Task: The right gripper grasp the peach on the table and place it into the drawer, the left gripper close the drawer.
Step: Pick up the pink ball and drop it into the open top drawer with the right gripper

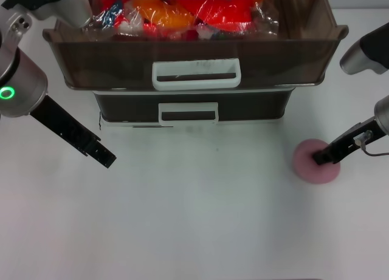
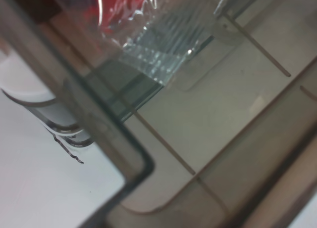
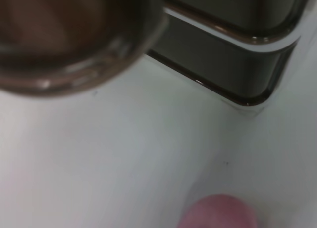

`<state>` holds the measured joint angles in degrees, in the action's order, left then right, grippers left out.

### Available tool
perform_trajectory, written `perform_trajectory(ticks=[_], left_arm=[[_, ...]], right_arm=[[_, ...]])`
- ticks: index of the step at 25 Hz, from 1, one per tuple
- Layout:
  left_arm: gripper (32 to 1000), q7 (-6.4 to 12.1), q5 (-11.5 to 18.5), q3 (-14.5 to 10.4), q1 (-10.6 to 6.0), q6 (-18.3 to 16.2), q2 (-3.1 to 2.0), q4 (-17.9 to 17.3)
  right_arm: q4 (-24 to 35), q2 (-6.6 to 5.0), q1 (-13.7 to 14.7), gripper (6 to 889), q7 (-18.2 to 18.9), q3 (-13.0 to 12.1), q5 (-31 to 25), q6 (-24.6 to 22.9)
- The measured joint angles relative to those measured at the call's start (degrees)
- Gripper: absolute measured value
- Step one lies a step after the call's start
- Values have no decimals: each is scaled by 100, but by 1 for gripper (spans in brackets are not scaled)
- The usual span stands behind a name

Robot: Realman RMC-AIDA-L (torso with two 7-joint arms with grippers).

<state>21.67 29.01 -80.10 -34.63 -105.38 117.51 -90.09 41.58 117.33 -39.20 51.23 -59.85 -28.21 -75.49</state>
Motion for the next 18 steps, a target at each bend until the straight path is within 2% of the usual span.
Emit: perform_trajectory(ticks=[9,12,15,18], left_arm=[[816,3,-20,-15,9,0,-2,0],[816,4,-26,-2,26,-5,-8,0],[816,6,-26,14,46,-7,-14,0],[816,11,-27,17,53,-8,-18,0]], right_arm=[[16,-2,-8,91,-19,0,0,-17],[208,-1,19,91,-92,0,2,-148],[888,-2,204,91,-242,44,3,-524],[2192,-17,558,91,-460,372,1,-1132]])
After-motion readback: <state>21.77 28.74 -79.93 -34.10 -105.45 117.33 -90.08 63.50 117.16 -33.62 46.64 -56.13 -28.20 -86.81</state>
